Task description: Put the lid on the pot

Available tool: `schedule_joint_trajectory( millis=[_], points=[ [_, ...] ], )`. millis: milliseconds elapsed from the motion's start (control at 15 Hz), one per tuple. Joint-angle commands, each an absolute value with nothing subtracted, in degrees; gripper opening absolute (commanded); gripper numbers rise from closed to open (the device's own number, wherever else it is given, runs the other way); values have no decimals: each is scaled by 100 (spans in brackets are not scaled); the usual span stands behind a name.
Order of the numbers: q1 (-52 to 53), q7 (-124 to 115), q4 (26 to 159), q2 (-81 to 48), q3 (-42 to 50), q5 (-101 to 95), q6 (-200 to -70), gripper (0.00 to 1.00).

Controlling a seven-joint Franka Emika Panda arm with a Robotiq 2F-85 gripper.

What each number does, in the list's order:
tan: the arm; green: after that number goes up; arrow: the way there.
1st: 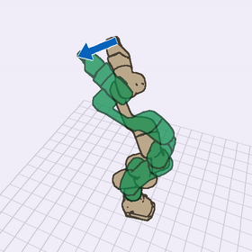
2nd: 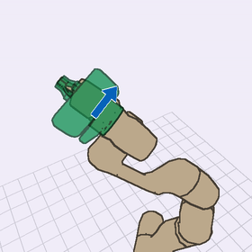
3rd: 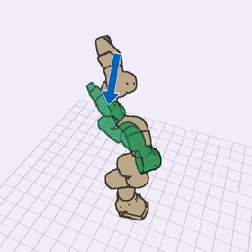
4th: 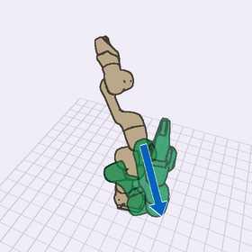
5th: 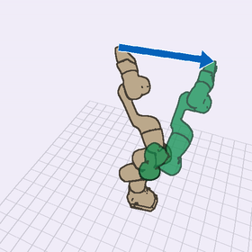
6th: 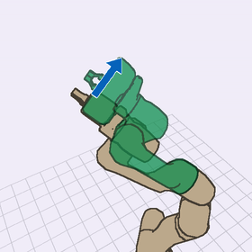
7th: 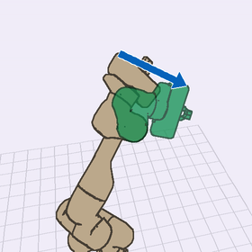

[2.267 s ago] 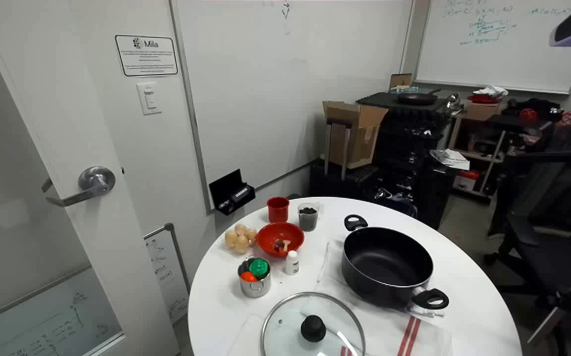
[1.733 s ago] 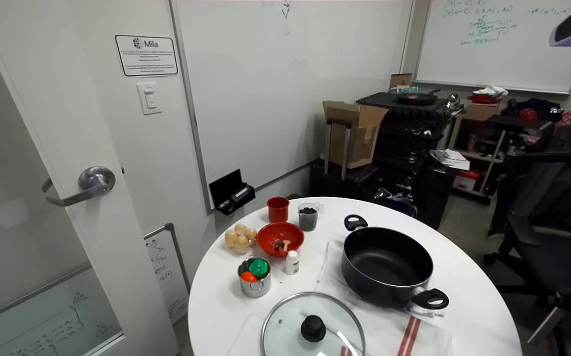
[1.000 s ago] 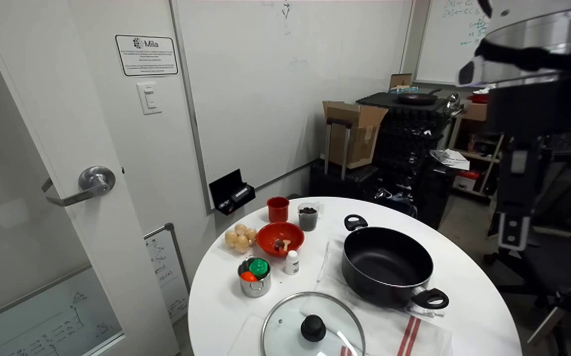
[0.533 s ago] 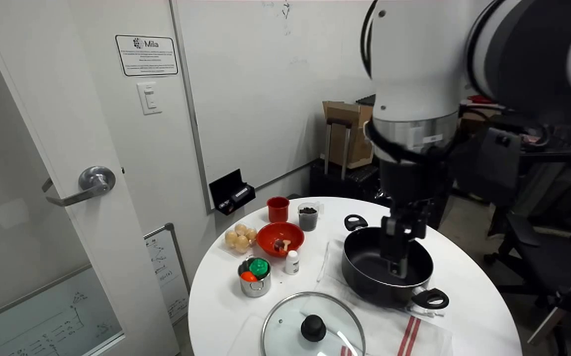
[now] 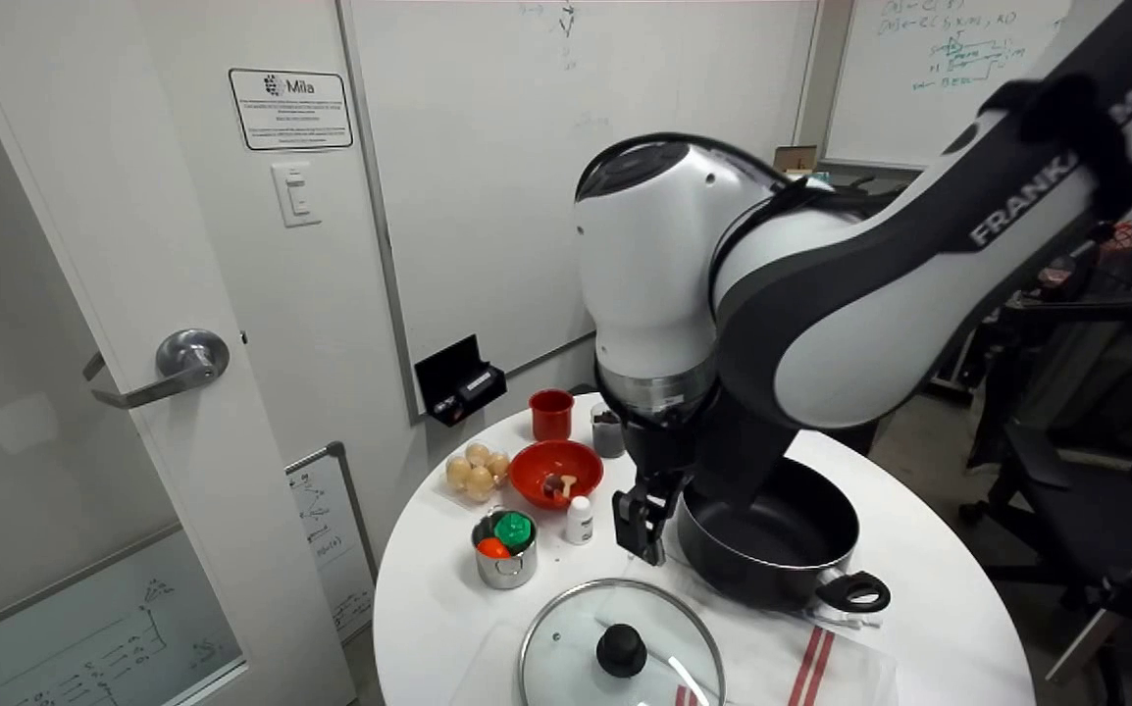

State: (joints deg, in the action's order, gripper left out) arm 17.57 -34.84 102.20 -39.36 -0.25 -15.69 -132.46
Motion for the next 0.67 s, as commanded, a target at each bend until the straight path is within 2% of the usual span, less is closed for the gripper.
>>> schedule_joint_trajectory(
  millis=[0, 600],
  points=[
    [1958, -3428, 9101, -4944, 153, -1492, -13094, 100],
    [1584, -2514, 7451, -6543, -151, -691, -13021, 100]
  ],
)
